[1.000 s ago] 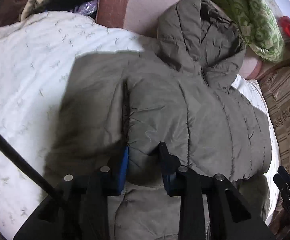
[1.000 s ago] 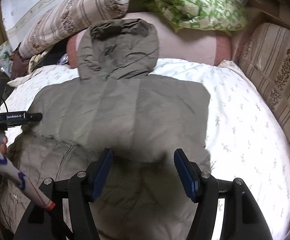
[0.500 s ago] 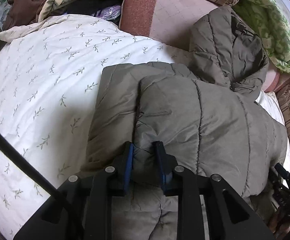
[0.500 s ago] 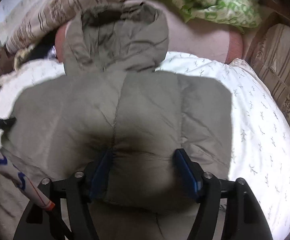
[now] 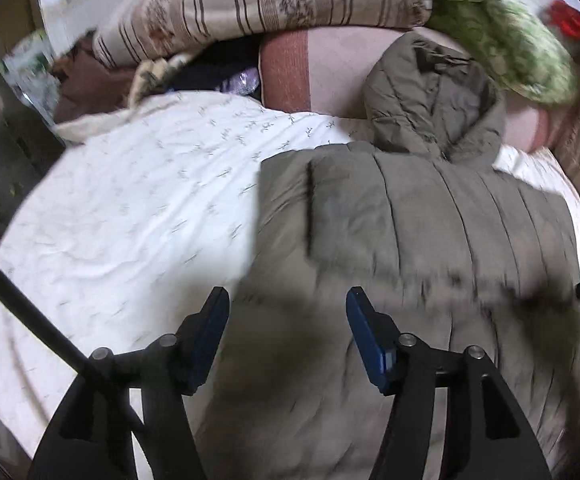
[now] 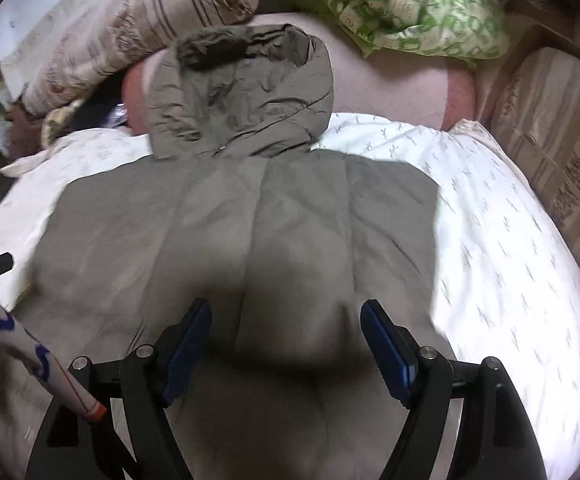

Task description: Fold large clothes

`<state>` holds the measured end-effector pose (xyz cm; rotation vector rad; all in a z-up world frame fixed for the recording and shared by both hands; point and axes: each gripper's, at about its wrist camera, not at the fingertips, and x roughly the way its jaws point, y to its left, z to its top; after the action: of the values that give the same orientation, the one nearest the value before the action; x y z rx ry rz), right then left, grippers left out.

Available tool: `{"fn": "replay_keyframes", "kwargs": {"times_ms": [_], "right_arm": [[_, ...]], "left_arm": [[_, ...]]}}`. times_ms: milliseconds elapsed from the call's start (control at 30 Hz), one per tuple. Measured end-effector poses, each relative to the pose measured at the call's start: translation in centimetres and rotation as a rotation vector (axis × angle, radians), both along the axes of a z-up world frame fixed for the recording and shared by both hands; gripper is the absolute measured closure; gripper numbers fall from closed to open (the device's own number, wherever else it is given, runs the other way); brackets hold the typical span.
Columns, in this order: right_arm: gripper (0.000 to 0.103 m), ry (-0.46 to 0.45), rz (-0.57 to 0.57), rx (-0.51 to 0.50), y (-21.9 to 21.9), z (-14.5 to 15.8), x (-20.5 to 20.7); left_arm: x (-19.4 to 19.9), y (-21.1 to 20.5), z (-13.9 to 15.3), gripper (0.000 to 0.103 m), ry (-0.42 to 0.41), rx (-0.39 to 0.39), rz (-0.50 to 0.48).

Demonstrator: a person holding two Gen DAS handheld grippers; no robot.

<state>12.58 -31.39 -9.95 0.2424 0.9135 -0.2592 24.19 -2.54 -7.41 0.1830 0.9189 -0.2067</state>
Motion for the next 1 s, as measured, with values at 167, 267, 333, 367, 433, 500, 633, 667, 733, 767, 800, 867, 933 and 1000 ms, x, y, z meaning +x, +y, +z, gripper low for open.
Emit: {"fn": "replay_keyframes", "kwargs": {"times_ms": [167,267,333,367,433,500,633,667,733,767,800,867,933,1000], "right_arm": [[0.022,0.050,-0.031,-0.040,-0.5,0.0,-8.7],[0.022,0.083,-0.108,-0.044,-1.7,-0.5,-14.0],[0.021,0.095,-0.146,0.006,-2.5,-1.1,-16.9],[0.021,0.105,-0.164,0.046,-2.8,-1.7,-18.5],[0.021,0.117,-0.186,0.084,-3.2,-2.5,-20.1],[0.021,0.124,-0.213,0.131,-3.4,-3.7,-21.5],[0.022,0.109,-0.218,0.263,-3.4,-5.4,-22.7],[0.040,0.101,-0.205,0.297,-3.2,-5.7,-22.8],[0.067,0.104,-0.185,0.325,-2.9,-5.7,-22.7],[0.076,0.100,-0.184,0.316,-3.0,-5.4,-22.8],[0.078,0.095,-0.188,0.318,-3.3,-5.1,-22.9],[0.080,0.086,-0.214,0.322,-4.1,-4.8,-23.3],[0.080,0.079,-0.231,0.327,-5.1,-5.0,-23.9],[0.077,0.070,-0.226,0.317,-5.1,-5.0,-24.0]], "left_arm": [[-5.6,4.2,-1.9,0.038,0.032,0.021,0.001],[-7.2,7.0,-4.1,0.038,0.105,-0.031,0.020],[-8.4,8.6,-5.5,0.038,0.151,-0.071,0.029],[-9.0,9.1,-6.1,0.038,0.170,-0.103,0.016],[-9.8,9.6,-6.8,0.037,0.191,-0.140,-0.004],[-10.7,9.5,-6.9,0.035,0.190,-0.154,-0.032],[-11.6,8.5,-6.9,0.047,0.216,-0.146,-0.065],[-11.7,8.3,-7.0,0.056,0.221,-0.131,-0.059],[-12.3,7.9,-6.8,0.071,0.231,-0.132,-0.055],[-12.5,7.7,-6.7,0.073,0.230,-0.131,-0.049],[-12.7,7.5,-6.5,0.074,0.228,-0.127,-0.046],[-13.2,7.1,-6.3,0.074,0.227,-0.125,-0.045],[-14.0,6.6,-6.2,0.072,0.215,-0.104,-0.043],[-14.3,6.2,-5.8,0.067,0.172,-0.032,-0.023]]}}
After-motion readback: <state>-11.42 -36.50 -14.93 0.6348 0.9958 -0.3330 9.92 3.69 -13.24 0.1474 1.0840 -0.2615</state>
